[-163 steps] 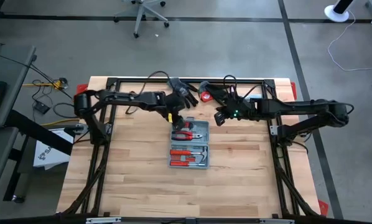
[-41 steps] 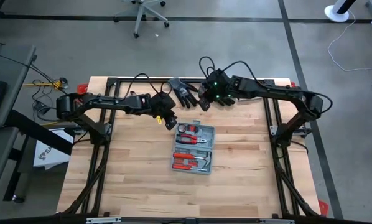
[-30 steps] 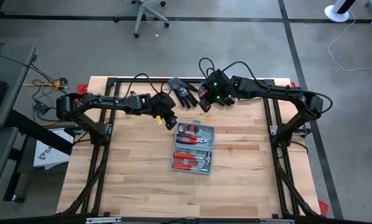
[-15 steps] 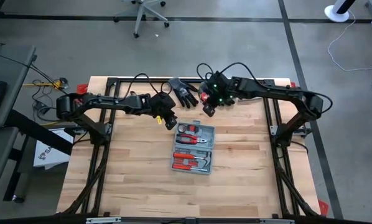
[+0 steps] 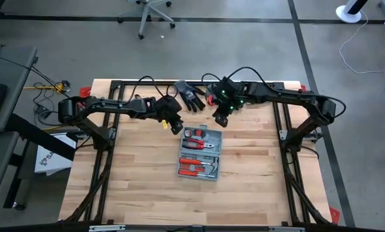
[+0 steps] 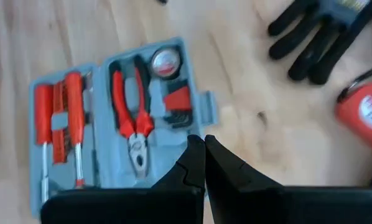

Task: Prefit tool cases
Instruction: Put the orange measuring tool into the gray tool box

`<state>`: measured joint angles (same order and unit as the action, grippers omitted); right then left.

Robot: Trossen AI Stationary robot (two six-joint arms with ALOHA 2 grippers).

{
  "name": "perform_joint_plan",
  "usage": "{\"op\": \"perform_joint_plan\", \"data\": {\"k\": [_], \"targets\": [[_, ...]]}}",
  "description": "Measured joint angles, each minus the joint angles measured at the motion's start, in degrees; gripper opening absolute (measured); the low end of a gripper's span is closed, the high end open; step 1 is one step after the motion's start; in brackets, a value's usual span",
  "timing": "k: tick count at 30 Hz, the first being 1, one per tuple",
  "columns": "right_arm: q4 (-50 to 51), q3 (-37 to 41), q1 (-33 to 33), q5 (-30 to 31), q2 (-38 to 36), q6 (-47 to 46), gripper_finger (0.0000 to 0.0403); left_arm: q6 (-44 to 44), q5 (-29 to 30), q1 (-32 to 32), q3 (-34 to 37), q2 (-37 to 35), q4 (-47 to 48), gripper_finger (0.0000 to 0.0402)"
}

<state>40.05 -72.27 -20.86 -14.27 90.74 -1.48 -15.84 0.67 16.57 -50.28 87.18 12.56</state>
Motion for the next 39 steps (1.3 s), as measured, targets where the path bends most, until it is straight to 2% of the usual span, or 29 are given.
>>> {"op": "perform_joint_plan", "data": {"k": [4, 7, 12, 17, 22, 26, 31, 35, 39], "targets": [[-4.68, -0.06, -2.34, 5.56, 0.71, -0.15, 0.0, 5.3, 3.63, -0.01, 0.02, 0.18, -2.87, 0.0126], [-7.02, -0.11, -6.7, 4.04, 3.92, -3.77, 0.0, 7.85, 6.56, 0.01, 0.02, 0.2, -5.6, 0.0126], [-8.52, -0.09, -12.52, 1.92, 10.6, -9.96, 0.0, 7.91, 6.97, -0.01, 0.02, 0.24, -8.28, 0.0126], [-10.49, -0.1, -14.27, 5.17, 14.86, -13.06, 0.0, 3.46, 6.97, -0.01, 0.04, 0.24, -8.62, 0.0126], [-10.06, -4.36, -15.17, 5.64, 19.26, -12.71, 0.0, -9.16, 4.9, -0.12, 0.04, 0.22, -8.98, 0.0126], [-5.25, -11.6, -16.04, 5.75, 23.81, -10.3, 0.0, -12.52, 1.2, -0.14, 0.04, 0.2, -8.98, 0.0126], [-0.29, -17.66, -16.81, 5.87, 29.28, -8.94, 0.0, -12.48, 0.87, -0.28, 0.06, 0.2, -7.84, 0.0126], [4.32, -18.24, -17.05, 5.81, 31.36, -6.58, 0.0, -12.47, 0.95, -0.28, 0.07, 0.2, -7.2, 0.0126], [7.07, -15.58, -16.9, 5.29, 30.7, -4.6, 0.0, -12.39, 1.0, -0.47, 0.07, 0.2, -5.94, 0.0126]]}}
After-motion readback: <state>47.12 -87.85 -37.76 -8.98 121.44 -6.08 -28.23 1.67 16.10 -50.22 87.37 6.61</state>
